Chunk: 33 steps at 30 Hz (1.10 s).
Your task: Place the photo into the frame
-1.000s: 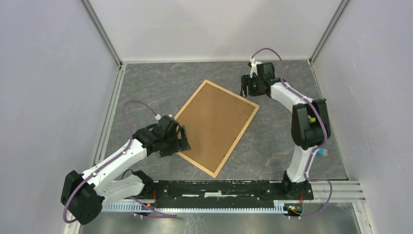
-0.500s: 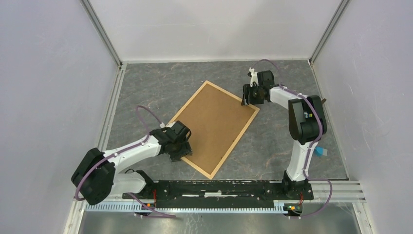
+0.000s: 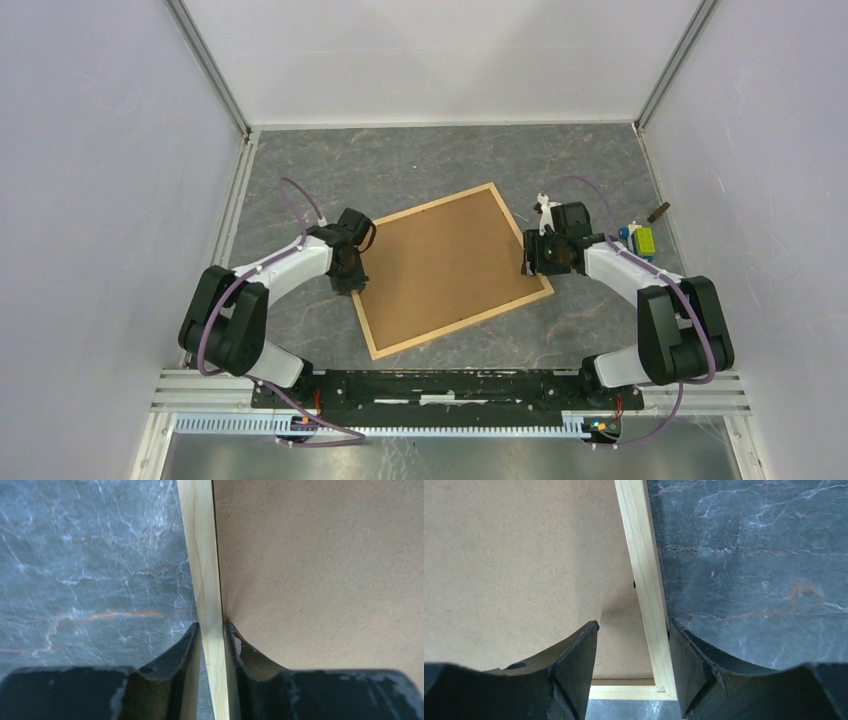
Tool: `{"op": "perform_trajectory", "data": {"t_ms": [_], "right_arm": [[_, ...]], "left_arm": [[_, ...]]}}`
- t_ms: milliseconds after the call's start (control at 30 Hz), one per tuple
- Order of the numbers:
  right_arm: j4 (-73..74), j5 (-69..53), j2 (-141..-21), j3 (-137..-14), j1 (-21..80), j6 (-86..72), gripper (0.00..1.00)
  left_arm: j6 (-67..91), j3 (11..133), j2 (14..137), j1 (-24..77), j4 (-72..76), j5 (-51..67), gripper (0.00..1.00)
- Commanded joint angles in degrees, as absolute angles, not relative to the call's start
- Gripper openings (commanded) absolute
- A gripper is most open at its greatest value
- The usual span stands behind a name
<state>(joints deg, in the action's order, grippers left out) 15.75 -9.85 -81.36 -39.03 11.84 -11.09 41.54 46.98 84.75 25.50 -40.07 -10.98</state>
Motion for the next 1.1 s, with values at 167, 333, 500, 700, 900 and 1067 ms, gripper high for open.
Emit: {"op": "perform_trajectory", "data": {"t_ms": [167,333,500,700,900,1067], "right_arm": [[25.41,-6.63,-84.82,-52.87,11.08,-8.77,0.56],[24.92,-8.13,-87.66,-54.83,11.14,-8.20,0.40],[25.21,-8.34,-89.25,-53.59,11.09,-7.38,0.32],[24.55,-7.47,-89.87,-52.82,11.47,-7.19,0.26],[24.60,-6.84,-90.70,-51.96,12.54,-7.00,0.24],[24.52,-5.98,-91.04,-51.15,13.08,-6.72,0.24]], "left_arm": [[25.67,47.94,85.98,20.08,-35.36,-9.15,0.16],[25.14,47.88,86.31,20.16,-35.33,-9.20,0.09],[24.85,48.34,86.59,20.12,-35.20,-9.97,0.03],[25.04,48.54,87.10,20.13,-35.23,-9.87,0.02],[25.05,48.35,86.57,20.21,-35.21,-9.88,0.02],[25.22,48.34,86.68,20.13,-34.93,-9.41,0.02]]}}
